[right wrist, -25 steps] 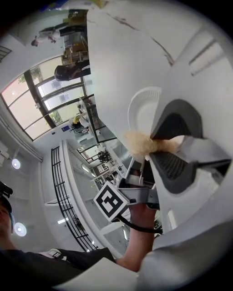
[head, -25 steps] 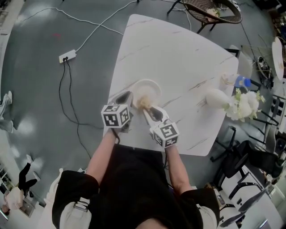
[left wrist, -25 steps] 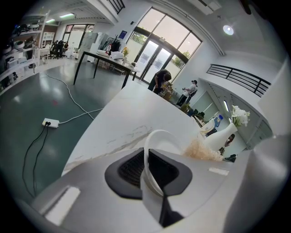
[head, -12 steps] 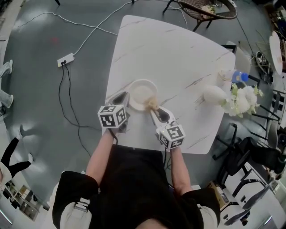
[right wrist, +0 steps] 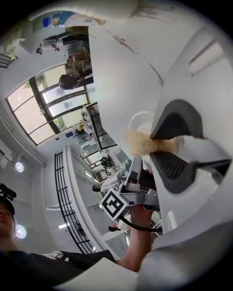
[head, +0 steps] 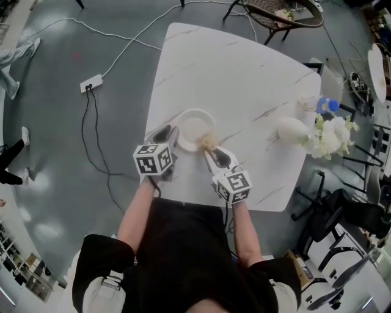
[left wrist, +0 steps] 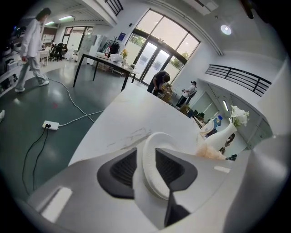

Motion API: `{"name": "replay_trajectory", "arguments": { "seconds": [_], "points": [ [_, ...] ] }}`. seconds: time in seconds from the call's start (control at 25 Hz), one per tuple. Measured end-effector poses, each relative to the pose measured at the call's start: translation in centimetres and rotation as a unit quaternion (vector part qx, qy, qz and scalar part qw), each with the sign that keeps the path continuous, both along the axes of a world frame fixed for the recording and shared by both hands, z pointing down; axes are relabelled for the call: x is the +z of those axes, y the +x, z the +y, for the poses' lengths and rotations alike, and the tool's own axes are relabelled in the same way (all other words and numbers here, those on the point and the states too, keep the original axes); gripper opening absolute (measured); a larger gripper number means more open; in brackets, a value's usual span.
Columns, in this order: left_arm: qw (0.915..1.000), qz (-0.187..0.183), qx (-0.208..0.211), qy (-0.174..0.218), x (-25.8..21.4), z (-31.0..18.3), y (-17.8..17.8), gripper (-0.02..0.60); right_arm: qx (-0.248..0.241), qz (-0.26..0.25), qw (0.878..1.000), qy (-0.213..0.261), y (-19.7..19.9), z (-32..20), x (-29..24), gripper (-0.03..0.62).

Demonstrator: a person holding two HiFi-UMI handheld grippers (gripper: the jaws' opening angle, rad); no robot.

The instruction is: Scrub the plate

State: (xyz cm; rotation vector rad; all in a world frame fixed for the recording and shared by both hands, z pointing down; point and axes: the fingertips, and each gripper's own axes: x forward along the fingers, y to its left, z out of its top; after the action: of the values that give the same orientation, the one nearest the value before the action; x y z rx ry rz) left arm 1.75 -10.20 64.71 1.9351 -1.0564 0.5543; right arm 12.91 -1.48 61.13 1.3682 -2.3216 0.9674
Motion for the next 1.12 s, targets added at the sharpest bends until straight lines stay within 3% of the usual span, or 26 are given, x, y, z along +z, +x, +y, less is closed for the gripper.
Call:
{"name": "replay_trajectory", "arguments": {
  "seconds": [0.08,0.16,0.44,0.52,0.88,1.12],
  "points": [
    [0.9999,0.008,-0.003,0.008,-0.5,-0.1,0.1,0.229,0.001,-0.001,1.000,0.003,-0.1,-0.1,-0.3,0.087],
    [0.9999,0.011,0.003,0.010,-0.8,0.0,0.2,0.287,0.002,-0.001,1.000,0.007,-0.3,-0.3,-0.7,0.087],
    [0.9989,0.007,0.030,0.037,-3.2,0.7,0.3,0.302,0.010,0.008,0.999,0.038,-0.6,-0.6,-2.8,0.087],
    [0.9974,0.007,0.048,0.053,-4.4,1.0,0.4,0.280,0.015,0.012,0.999,0.044,-0.5,-0.6,-3.5,0.087],
    [0.9813,0.010,0.114,0.155,-11.9,2.7,-0.1,0.052,0.056,0.041,0.993,0.093,-0.4,-0.1,-8.7,0.087],
    [0.9698,0.009,0.142,0.198,-15.8,4.1,-1.3,0.008,0.096,0.069,0.983,0.137,-0.3,1.2,-13.4,0.087]
  ]
}}
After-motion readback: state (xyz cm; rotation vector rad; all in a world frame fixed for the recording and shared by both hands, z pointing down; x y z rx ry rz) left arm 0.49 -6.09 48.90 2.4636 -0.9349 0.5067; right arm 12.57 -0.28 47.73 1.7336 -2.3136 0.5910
